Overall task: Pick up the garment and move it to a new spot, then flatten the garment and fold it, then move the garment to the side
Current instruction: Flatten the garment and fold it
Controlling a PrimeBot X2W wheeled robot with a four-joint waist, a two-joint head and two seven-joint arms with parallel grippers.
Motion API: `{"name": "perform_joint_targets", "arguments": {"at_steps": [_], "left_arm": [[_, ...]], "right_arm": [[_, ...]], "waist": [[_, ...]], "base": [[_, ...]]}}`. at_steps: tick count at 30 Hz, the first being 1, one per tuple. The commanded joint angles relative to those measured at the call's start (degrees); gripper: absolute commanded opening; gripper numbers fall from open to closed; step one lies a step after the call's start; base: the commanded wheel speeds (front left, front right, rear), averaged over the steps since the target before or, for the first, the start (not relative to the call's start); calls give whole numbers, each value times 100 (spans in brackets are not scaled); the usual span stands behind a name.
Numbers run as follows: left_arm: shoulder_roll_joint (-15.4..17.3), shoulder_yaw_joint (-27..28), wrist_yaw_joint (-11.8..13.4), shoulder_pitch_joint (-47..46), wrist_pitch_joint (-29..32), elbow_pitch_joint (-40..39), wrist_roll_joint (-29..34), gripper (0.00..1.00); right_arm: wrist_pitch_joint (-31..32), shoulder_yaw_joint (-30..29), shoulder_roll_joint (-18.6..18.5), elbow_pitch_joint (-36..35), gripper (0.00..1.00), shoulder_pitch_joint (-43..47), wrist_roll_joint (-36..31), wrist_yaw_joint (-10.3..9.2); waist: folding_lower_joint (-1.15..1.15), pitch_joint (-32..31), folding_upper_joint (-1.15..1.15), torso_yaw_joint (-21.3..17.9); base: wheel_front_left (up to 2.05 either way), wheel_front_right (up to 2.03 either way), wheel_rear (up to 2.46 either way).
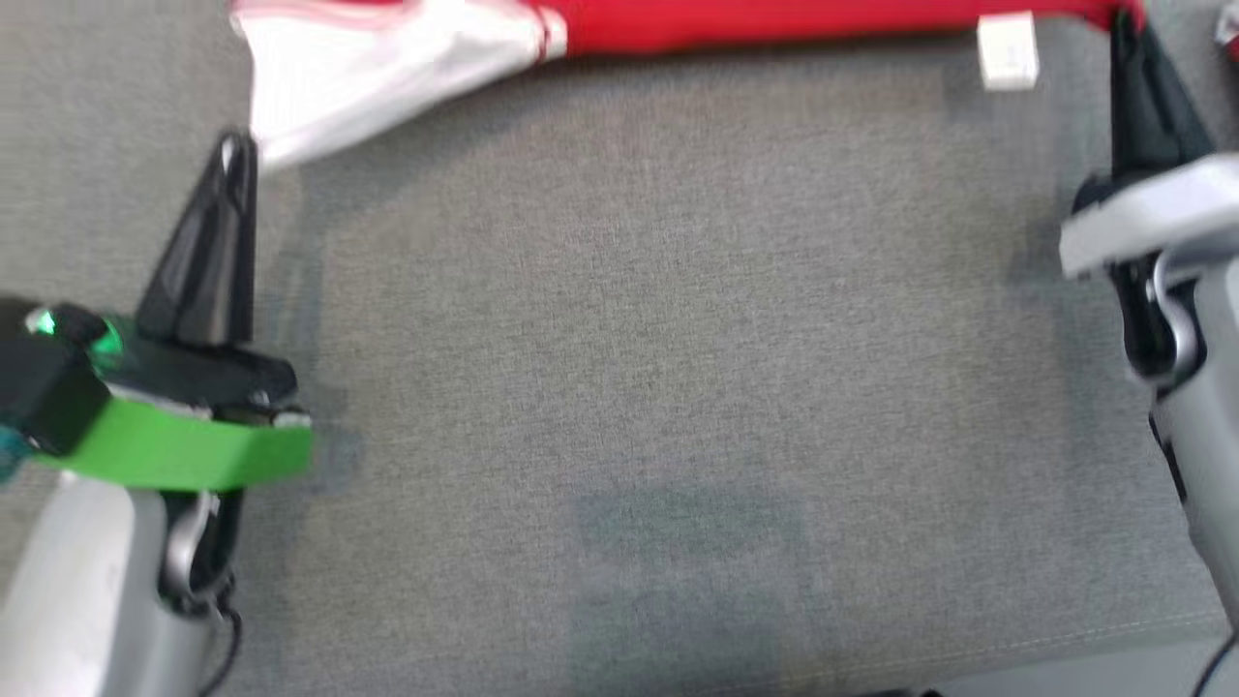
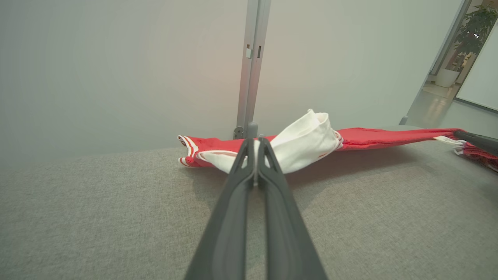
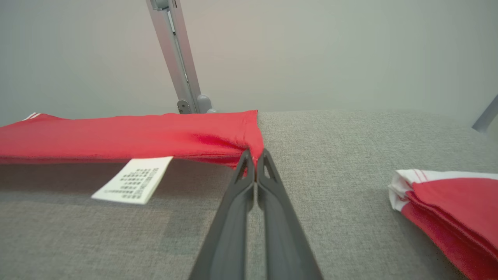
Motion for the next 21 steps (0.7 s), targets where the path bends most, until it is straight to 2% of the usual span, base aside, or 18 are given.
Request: {"name": "perform_joint_targets", "arguments": {"at_steps": [1, 6, 13, 18, 21], "left_arm": [[-120, 85, 11, 379, 1, -29, 8, 0], [-343, -16, 10, 1285, 1, -224, 202, 0], [-650, 98, 10, 2276, 1, -681, 182, 0], [-700, 132, 10, 2814, 1, -1071, 196, 0], [-610, 60, 10, 3108, 1, -1248, 182, 0]], "right_arm": [[-12, 66, -150, -169, 0, 412, -87, -12], [-12, 97, -368, -626, 0, 1373, -675, -12], [-11, -192, -349, -1047, 0, 2483, -824, -11], [-12, -506, -372, -1505, 0, 3227, -843, -11], [-12, -709, -377, -1803, 0, 3636, -879, -11]], "waist": [[0, -1089, 0, 115], [0, -1568, 0, 187], [0, -1921, 0, 262], [0, -1930, 0, 291], [0, -1909, 0, 263]], "base": [[0, 0, 0], [0, 0, 0], [0, 0, 0], [0, 0, 0], [0, 0, 0]]}}
